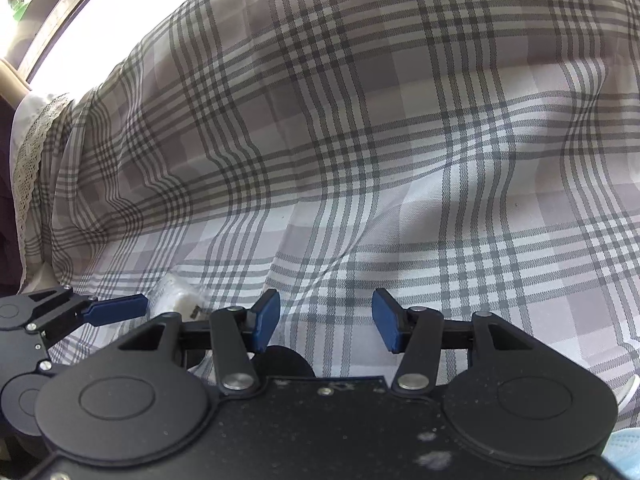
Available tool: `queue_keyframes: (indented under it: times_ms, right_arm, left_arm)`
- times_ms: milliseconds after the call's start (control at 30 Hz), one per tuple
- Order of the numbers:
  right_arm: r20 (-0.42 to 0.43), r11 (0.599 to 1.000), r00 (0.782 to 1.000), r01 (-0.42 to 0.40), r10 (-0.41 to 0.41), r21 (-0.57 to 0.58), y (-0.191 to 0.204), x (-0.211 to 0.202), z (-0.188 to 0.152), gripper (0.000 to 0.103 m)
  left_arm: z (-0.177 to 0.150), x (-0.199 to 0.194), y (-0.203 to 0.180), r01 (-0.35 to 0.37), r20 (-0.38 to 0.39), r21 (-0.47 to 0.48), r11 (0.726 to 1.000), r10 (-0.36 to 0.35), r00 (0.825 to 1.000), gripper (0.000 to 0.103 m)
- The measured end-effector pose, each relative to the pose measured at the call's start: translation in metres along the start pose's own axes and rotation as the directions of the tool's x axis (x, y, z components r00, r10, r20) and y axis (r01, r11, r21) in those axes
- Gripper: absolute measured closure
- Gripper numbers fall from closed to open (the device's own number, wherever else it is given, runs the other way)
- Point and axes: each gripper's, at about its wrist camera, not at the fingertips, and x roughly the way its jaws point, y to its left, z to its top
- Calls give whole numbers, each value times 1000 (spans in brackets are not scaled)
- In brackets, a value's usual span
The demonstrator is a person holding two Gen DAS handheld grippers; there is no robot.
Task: Organize soft objects
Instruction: 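Close the left tool on the white cotton packet and lift it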
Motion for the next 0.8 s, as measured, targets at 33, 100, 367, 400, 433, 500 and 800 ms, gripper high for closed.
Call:
queue_keyframes:
  times_ms: [33, 100, 367, 400, 433, 500, 800]
  right_arm:
    - [0, 1000, 1000, 0, 0, -1, 0, 0, 0, 52]
    - [0, 1000, 1000, 1, -1, -5, 1, 0, 0, 51]
    - [-2, 1000, 1000, 1, -1, -15, 2, 2, 0, 51]
    - [-2, 1000, 1000, 2, -2, -17, 2, 2, 0, 51]
    - [-1, 1000, 1000, 2, -2, -18, 2, 2, -1, 51]
    - [-2, 1000, 1000, 1, -1, -15, 2, 2, 0, 51]
    - [-2, 999, 1000, 9, -9, -37, 5, 3, -2, 51]
  left_arm:
    - [2, 2, 3, 3, 0, -18, 1000, -3, 1000, 42]
    - [4, 2, 8, 7, 5, -54, 999, -6, 1000, 42]
    - [4, -9, 24, 22, 41, -142, 990, -17, 999, 42]
    - [4, -6, 24, 16, 34, -137, 990, -11, 999, 42]
    - [5, -4, 23, 12, 28, -133, 991, -9, 1000, 42]
    - [5, -3, 22, 25, 28, -128, 991, -21, 999, 42]
    - [7, 20, 13, -23, -19, -99, 995, 21, 1000, 40]
